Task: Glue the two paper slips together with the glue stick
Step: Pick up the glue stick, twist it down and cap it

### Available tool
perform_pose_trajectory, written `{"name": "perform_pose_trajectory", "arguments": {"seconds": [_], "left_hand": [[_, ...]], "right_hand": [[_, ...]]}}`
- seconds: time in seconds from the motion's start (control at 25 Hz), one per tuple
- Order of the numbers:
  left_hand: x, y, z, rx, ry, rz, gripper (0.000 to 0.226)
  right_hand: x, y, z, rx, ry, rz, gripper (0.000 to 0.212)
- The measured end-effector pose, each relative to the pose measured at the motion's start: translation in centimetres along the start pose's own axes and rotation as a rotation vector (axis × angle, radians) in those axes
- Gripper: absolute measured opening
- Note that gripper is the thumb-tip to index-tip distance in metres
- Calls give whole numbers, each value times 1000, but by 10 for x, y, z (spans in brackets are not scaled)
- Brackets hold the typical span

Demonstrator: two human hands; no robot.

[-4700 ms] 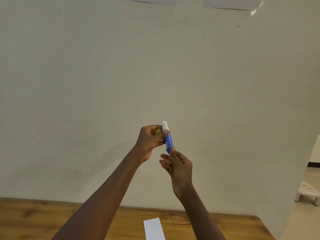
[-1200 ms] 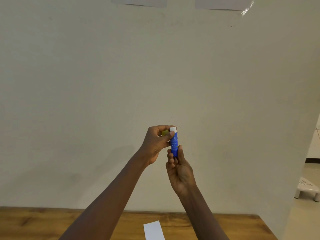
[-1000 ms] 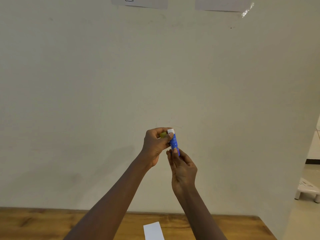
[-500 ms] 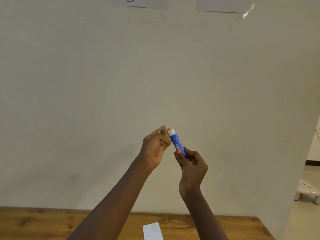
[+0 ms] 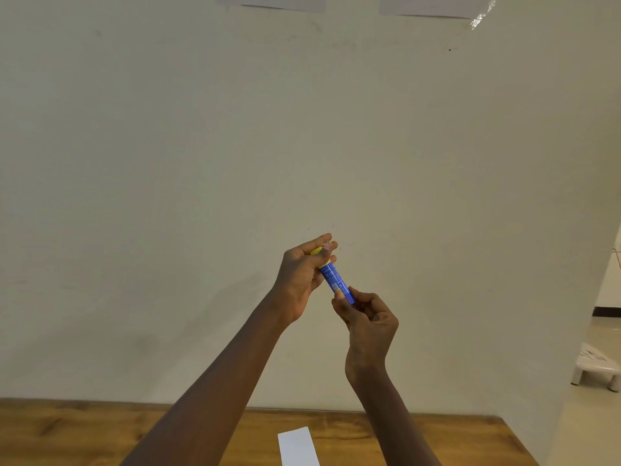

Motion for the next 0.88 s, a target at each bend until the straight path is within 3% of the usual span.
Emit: {"name": "perform_pose_trajectory", "arguments": {"seconds": [0.48, 0.68, 0.8, 0.88], "left_hand": [[3, 11, -5, 99, -113, -77, 34], [2, 8, -8, 92, -136, -102, 34], [-2, 4, -12, 71, -132, -152, 34], [-11, -1, -14, 41, -129, -243, 33]], "right_hand": [[0, -6, -3, 88, -29, 143, 10], [10, -4, -3, 118, -91, 82, 14], [13, -3, -6, 54, -56, 144, 16], [14, -9, -7, -105, 28, 348, 14]]}}
Point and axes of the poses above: each hand's wrist, its own z-axis away from the middle knuckle, its own y-axis out of the back of the hand, x = y × z, the point moved 9 cm from there along -z, towards the middle knuckle, and after that the axes turned 7 degrees about y, right-handed, at the moved point
